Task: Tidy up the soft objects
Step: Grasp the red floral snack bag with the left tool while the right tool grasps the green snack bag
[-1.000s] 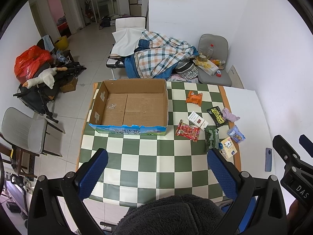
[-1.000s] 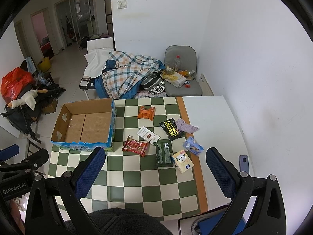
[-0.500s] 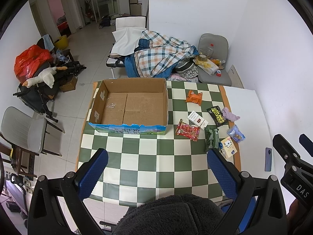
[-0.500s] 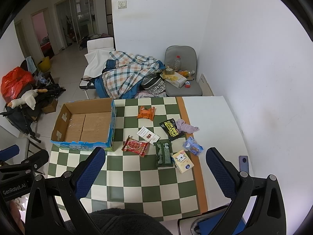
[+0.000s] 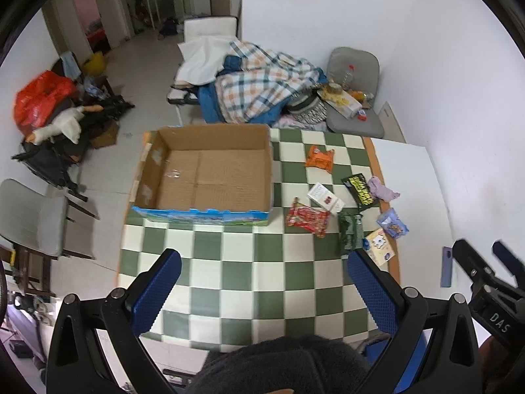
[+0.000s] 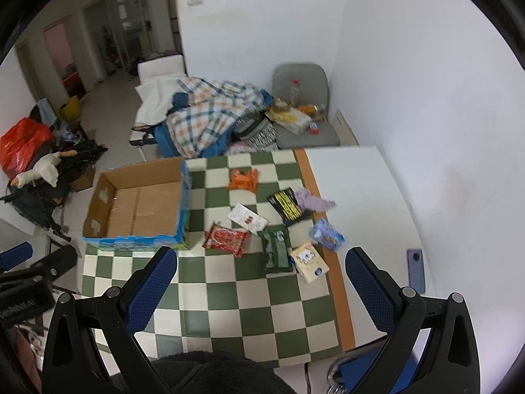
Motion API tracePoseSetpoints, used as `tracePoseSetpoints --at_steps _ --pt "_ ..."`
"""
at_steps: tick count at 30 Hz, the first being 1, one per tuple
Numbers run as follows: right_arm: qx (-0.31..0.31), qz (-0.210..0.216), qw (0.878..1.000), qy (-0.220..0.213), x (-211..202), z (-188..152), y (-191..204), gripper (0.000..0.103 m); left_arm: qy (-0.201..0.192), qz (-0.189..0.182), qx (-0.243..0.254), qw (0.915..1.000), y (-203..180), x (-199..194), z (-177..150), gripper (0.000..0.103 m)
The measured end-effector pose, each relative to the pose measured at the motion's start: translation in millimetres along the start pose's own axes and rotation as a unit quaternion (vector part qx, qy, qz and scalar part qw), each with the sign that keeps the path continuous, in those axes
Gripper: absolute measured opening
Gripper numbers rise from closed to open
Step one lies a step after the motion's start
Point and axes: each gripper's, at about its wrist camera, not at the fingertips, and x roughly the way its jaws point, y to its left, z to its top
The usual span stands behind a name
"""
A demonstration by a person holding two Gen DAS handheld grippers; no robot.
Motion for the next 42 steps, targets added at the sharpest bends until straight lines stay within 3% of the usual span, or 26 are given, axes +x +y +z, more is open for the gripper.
tracePoseSetpoints --at_steps 6,11,16,22,25,30,33,34,38,40,42 --pt "0.051 -0.023 0.996 0.067 81 7 -50 0.103 0.090 -0.044 -0.005 0.9949 -27 91 30 0.103" --pt "0.101 -0.042 0.986 0.129 174 6 -106 0.103 0.170 -0.084 -0.032 0.9813 -58 179 47 0.103" --pt "0.143 -0.034 0.969 0.199 274 -7 -149 0.103 0.271 -0.094 -0.093 0.9533 -81 284 52 0.103" --pt "0.189 -0.032 0.944 0.269 373 -33 -177 0.103 0.353 -0.083 -0.173 0.9158 -84 372 41 0.103" --pt "0.173 -0.005 0.943 0.284 398 -40 -169 0.103 0.375 -0.063 -0.196 0.9037 -84 405 38 0.103" --pt "0.092 0.048 0.947 0.305 432 -31 -126 0.103 0.401 -0.030 -0.215 0.8897 -84 448 33 0.103" --pt "0.070 0.085 0.941 0.319 452 -23 -101 0.103 0.403 -0.004 -0.210 0.8906 -82 459 30 0.102" --pt "0.064 0.091 0.940 0.323 457 -22 -95 0.103 0.402 0.001 -0.203 0.8927 -81 461 28 0.097" --pt "0.049 0.116 0.927 0.354 483 -24 -74 0.099 0.396 0.013 -0.138 0.9077 -82 459 13 0.080" --pt "0.041 0.123 0.920 0.370 493 -28 -67 0.092 0.389 0.030 -0.099 0.9154 -83 455 4 0.069" --pt "0.029 0.123 0.915 0.383 500 -32 -60 0.083 0.374 0.045 -0.050 0.9252 -88 451 -6 0.068"
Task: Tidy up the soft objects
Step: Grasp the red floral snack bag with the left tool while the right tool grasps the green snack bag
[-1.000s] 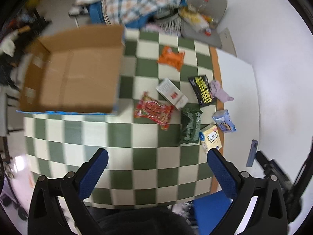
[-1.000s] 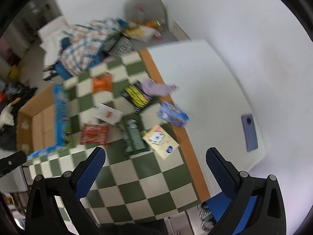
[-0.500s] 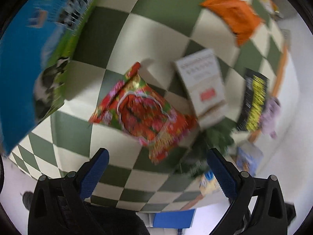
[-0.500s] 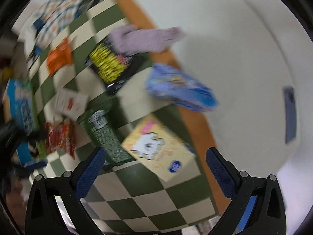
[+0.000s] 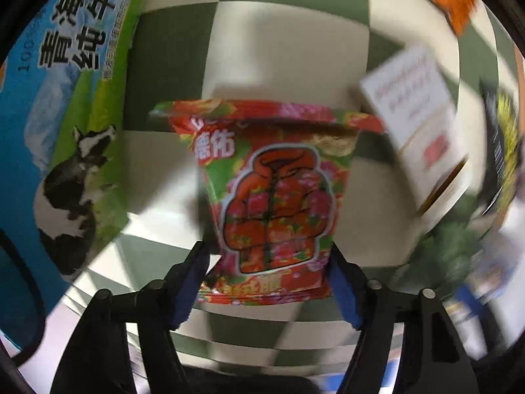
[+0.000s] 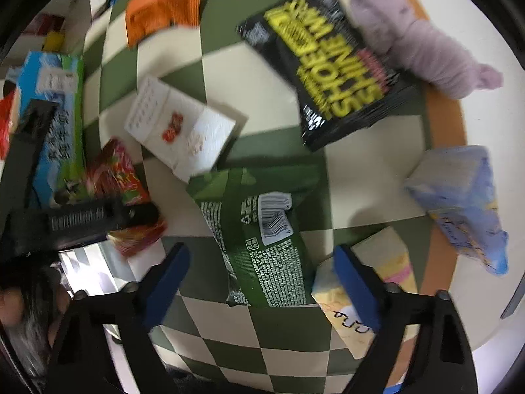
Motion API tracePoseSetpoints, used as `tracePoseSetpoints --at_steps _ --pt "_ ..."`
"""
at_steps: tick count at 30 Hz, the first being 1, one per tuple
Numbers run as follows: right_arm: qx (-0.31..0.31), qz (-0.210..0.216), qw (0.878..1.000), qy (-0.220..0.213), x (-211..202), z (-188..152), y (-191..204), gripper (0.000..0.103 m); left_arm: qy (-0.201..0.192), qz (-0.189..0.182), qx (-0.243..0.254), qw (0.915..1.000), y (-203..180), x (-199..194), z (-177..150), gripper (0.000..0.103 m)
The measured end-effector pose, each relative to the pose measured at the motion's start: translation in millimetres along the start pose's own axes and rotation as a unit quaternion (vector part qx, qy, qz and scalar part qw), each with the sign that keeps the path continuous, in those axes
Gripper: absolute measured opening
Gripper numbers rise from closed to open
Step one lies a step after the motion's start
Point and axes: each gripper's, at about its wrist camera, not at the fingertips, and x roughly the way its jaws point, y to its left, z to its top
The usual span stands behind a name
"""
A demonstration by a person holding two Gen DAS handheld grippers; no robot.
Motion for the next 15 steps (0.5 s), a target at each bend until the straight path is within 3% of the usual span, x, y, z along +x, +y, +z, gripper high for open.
tracePoseSetpoints --at_steps 4,5,7,11,14,15 --pt "0.000 -0.008 1.000 0.021 19 2 4 0.068 -0.031 0.018 0.029 0.9989 -6 1 -11 0.067" --pt "0.002 -0.012 1.000 0.023 22 3 5 0.066 -0.038 0.020 0.033 0.9985 -9 1 -14 0.060" --pt "0.004 -0.016 1.000 0.015 21 3 7 0.066 -0.049 0.016 0.045 0.9977 -14 2 -19 0.052" --pt "0.035 -0.022 0.999 -0.001 19 -2 5 0.066 -0.062 0.026 0.059 0.9960 -20 6 -22 0.048" --pt "0.051 -0.015 0.999 -0.015 13 -18 -8 0.065 -0.072 0.030 0.064 0.9949 -19 -13 -25 0.046" --pt "0.056 -0.012 0.998 -0.023 11 -21 -9 0.053 -0.075 0.032 0.066 0.9945 -24 -17 -31 0.045"
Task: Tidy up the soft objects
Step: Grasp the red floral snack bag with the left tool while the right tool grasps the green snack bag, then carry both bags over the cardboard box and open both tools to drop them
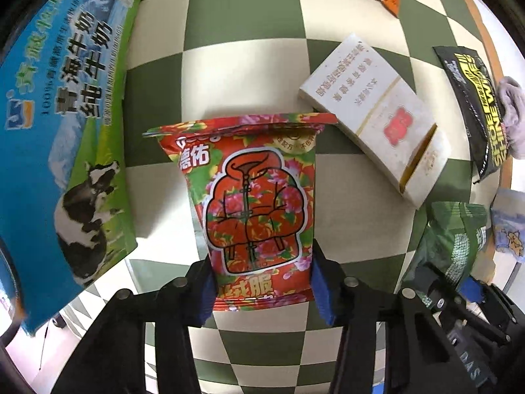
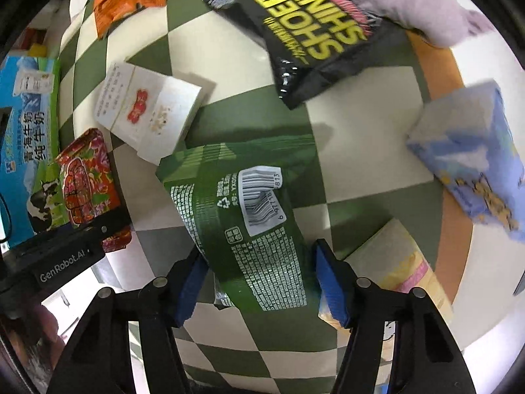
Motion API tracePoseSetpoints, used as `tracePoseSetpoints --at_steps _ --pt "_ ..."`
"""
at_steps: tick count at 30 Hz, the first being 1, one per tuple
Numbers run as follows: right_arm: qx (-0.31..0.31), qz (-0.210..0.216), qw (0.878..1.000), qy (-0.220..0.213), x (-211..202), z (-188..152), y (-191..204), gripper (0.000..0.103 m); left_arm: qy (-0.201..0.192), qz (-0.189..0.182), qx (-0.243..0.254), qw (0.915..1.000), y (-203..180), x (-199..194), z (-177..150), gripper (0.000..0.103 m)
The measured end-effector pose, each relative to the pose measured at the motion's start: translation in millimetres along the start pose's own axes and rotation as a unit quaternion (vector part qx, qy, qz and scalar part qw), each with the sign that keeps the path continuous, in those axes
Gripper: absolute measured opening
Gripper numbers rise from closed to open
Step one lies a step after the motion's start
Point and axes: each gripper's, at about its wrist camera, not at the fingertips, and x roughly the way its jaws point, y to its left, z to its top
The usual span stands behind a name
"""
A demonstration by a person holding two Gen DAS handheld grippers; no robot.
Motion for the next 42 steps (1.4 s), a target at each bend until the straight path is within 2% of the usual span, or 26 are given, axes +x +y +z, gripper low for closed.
tracePoseSetpoints --at_steps 4,7,11,16,17,21,26,33,37,42 --pt "0.015 0.021 1.000 -0.016 -12 -12 0 0.038 -0.032 -0.002 0.017 0.9993 -7 -23 -18 0.045" --pt "0.018 0.039 0.999 -0.024 -32 -22 -8 0.036 -0.057 -0.021 0.026 0.9978 -9 -47 -34 0.045" --pt "0.013 0.067 0.997 -0.040 -68 -36 -3 0.036 -0.096 -0.067 0.037 0.9924 1 -99 -56 0.045" --pt "-0.018 0.106 0.992 -0.064 -117 -55 23 0.036 -0.167 -0.088 0.048 0.9809 44 -182 -82 0.045" --pt "-0.029 0.112 0.991 -0.072 -129 -60 35 0.036 -0.176 -0.087 0.045 0.9795 59 -190 -71 0.045" --pt "-0.075 0.141 0.983 -0.095 -170 -68 95 0.036 -0.202 -0.078 0.029 0.9759 120 -226 -75 0.045" --pt "-0.126 0.156 0.975 -0.100 -184 -60 195 0.036 -0.206 -0.068 -0.006 0.9762 201 -218 -42 0.045" --pt "-0.156 0.132 0.976 -0.081 -146 -22 334 0.036 -0.161 -0.103 -0.037 0.9808 289 -175 24 0.045" --pt "-0.152 0.107 0.981 -0.058 -104 11 378 0.036 -0.124 -0.144 -0.038 0.9811 325 -147 60 0.045" --pt "-0.149 0.076 0.985 -0.046 -62 45 400 0.036 -0.094 -0.162 -0.022 0.9821 344 -126 90 0.045"
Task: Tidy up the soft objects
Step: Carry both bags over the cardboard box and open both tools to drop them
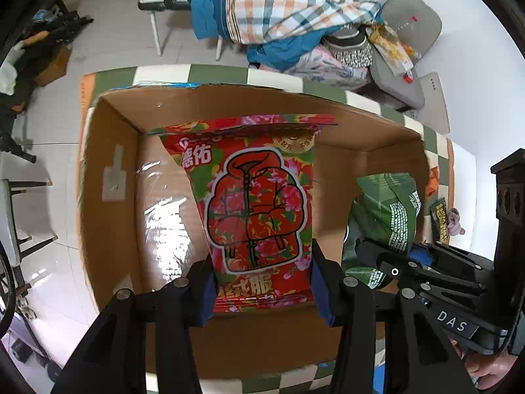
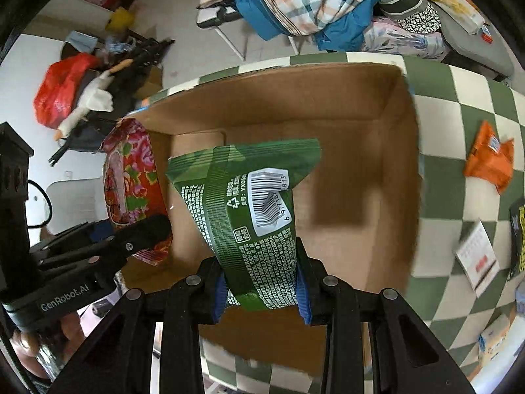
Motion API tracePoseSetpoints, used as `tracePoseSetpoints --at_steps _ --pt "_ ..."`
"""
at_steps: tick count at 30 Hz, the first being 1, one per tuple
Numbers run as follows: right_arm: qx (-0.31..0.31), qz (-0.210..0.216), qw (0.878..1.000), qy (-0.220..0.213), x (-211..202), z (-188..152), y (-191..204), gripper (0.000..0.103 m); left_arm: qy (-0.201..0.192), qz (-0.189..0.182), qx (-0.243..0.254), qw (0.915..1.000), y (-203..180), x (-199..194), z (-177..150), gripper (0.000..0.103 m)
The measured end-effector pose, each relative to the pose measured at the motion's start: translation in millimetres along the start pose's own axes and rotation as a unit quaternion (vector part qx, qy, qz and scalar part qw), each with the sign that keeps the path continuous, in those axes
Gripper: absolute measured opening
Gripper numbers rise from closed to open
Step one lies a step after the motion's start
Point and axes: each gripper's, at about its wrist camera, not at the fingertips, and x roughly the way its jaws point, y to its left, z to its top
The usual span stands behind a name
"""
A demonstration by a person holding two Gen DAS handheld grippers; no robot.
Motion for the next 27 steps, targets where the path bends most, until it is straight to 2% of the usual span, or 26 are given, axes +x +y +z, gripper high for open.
tracePoseSetpoints --at_steps 7,12,14,15,17,19,21,22,23,27 --pt "0.010 -0.020 1.000 0.009 38 34 -1 0.036 0.042 -0.017 0.021 0.9987 5 32 27 0.046" --pt "0.021 -0.011 1.000 0.011 51 48 -3 0.039 0.050 0.014 0.016 0.9985 6 38 33 0.047" --pt "0.025 -0.011 1.000 0.010 54 51 -6 0.058 0.054 0.015 0.014 0.9984 8 40 31 0.047" --pt "0.026 -0.014 1.000 0.008 54 51 -7 0.072 0.055 0.019 0.013 0.9982 8 39 30 0.049" --pt "0.028 -0.019 0.999 0.004 53 52 -8 0.075 0.055 0.019 0.013 0.9982 9 39 25 0.055" --pt "0.028 -0.028 0.999 0.003 51 49 -8 0.075 0.046 0.028 0.011 0.9985 11 33 20 0.056" --pt "0.024 -0.038 0.999 0.000 48 45 -6 0.077 0.032 0.039 0.012 0.9986 12 29 13 0.068" --pt "0.023 -0.048 0.999 -0.001 47 41 -6 0.081 0.021 0.044 0.012 0.9987 13 23 8 0.079" --pt "0.022 -0.054 0.998 -0.001 46 38 -5 0.084 0.012 0.051 0.010 0.9986 15 19 4 0.083" --pt "0.015 -0.082 0.996 -0.009 40 20 -4 0.091 -0.016 0.056 -0.002 0.9983 23 4 -16 0.089"
